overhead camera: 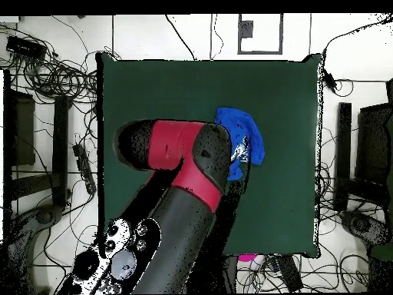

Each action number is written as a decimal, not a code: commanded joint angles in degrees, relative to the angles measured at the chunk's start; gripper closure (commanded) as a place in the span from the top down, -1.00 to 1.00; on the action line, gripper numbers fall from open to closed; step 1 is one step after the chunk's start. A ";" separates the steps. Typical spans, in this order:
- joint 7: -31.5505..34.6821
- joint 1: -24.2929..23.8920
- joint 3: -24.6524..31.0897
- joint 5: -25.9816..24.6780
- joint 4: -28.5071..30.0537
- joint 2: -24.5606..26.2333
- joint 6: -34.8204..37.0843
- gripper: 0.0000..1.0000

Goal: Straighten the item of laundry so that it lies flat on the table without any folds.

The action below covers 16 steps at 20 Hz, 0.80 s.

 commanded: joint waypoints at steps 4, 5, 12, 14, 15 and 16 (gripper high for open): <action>0.22 -5.65 5.50 3.98 -1.50 -7.54 7.98 1.00; -1.72 -7.44 7.00 3.80 -0.90 -7.76 5.93 1.00; -8.00 -15.12 16.10 4.69 1.22 -6.14 0.70 1.00; -7.91 -15.99 17.62 5.02 1.92 -6.09 1.11 1.00; -7.10 -15.98 17.78 4.51 2.04 -5.63 0.12 1.00; -6.24 -16.15 18.26 4.31 2.42 -5.29 -1.00 1.00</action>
